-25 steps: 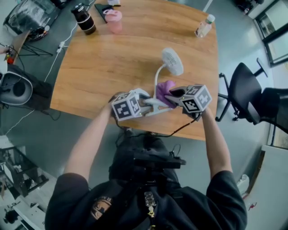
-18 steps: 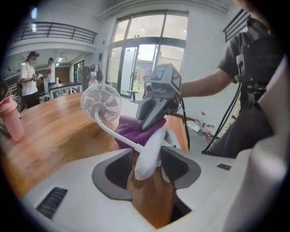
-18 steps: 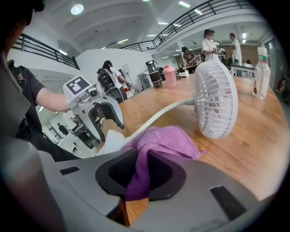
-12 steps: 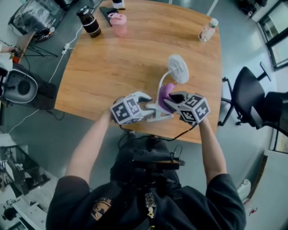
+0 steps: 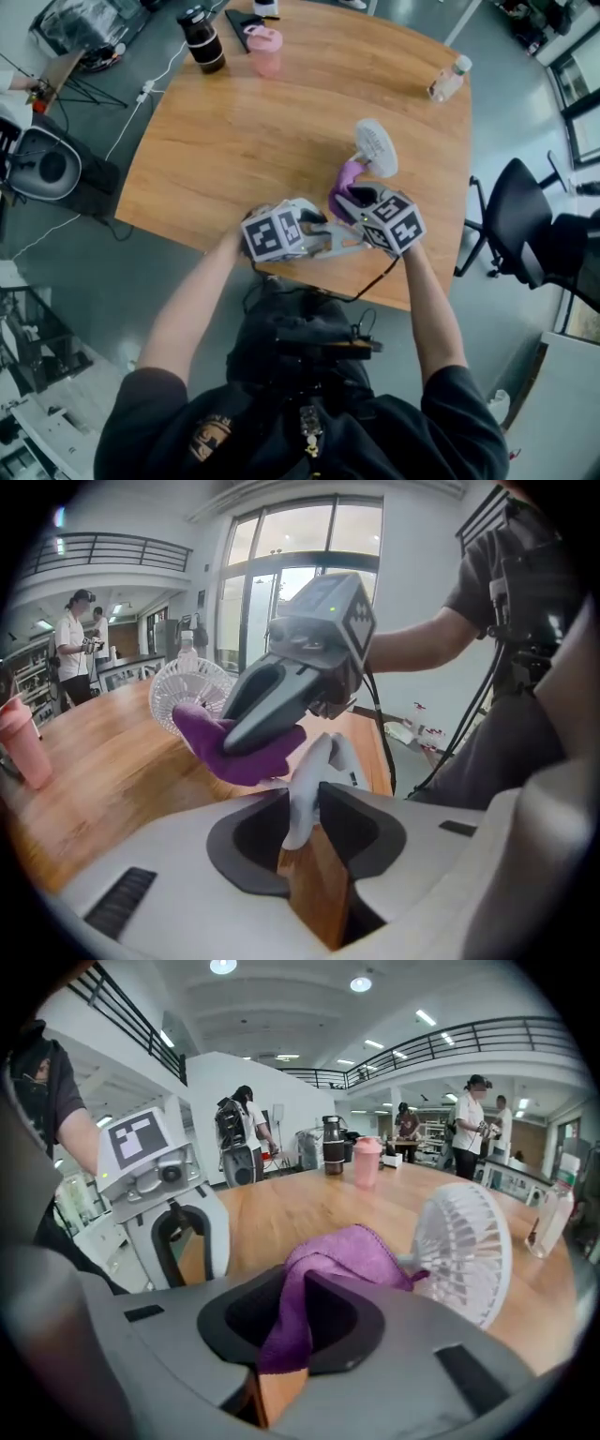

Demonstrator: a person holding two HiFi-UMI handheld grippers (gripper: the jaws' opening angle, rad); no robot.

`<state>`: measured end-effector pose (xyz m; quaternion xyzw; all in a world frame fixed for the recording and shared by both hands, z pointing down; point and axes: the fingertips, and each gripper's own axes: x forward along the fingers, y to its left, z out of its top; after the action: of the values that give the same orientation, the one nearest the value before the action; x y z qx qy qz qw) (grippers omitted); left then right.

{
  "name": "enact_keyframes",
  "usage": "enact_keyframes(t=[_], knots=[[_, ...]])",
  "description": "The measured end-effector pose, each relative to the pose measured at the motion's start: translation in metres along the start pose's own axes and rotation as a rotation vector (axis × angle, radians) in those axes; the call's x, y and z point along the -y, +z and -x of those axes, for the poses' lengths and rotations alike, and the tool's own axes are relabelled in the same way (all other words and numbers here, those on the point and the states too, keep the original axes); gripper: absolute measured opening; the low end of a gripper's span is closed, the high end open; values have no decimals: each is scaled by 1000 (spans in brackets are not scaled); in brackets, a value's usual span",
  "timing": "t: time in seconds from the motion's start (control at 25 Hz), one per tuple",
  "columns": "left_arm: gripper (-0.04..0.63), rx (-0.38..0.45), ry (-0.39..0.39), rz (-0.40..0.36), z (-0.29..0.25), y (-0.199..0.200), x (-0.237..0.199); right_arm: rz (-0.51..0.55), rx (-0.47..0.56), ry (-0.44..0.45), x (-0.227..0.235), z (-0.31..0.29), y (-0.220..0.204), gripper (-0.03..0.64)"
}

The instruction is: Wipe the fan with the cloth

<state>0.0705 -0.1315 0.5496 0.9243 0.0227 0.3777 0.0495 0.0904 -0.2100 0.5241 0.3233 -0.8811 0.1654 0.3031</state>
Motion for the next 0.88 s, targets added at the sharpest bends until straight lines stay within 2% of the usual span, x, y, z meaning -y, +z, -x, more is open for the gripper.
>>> enact_keyframes(t=[0.4,0.52,0.6,0.88], knots=[[95,-1,-25,-3,-5,0,2,-90,57,-291,65,-16,25,72],[94,-1,-21,-3,-4,-1,1,-113,74,-330,67,-17,27,72],[94,3,-22,2,-2,-3,-1,-128,59,-293,62,-21,26,72],[91,1,-37,11,2,-6,-3,-169,-73,-42,20,-14,-8,72]])
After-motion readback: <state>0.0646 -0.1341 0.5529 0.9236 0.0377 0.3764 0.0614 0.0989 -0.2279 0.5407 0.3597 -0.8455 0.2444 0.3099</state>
